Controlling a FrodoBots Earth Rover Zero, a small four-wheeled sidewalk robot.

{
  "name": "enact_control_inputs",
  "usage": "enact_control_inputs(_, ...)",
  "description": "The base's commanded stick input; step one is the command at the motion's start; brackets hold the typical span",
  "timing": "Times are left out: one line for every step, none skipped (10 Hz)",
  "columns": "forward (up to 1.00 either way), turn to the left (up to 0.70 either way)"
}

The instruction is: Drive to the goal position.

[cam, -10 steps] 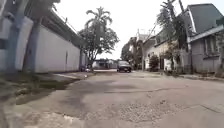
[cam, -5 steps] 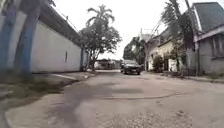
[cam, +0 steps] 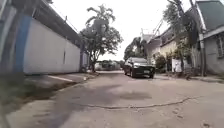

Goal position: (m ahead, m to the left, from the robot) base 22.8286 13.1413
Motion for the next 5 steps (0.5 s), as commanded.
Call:
enact_control_inputs(0.85, 0.00)
enact_control_inputs(0.85, 0.00)
enact_control_inputs(0.85, 0.00)
enact_control_inputs(0.85, 0.00)
enact_control_inputs(0.85, 0.00)
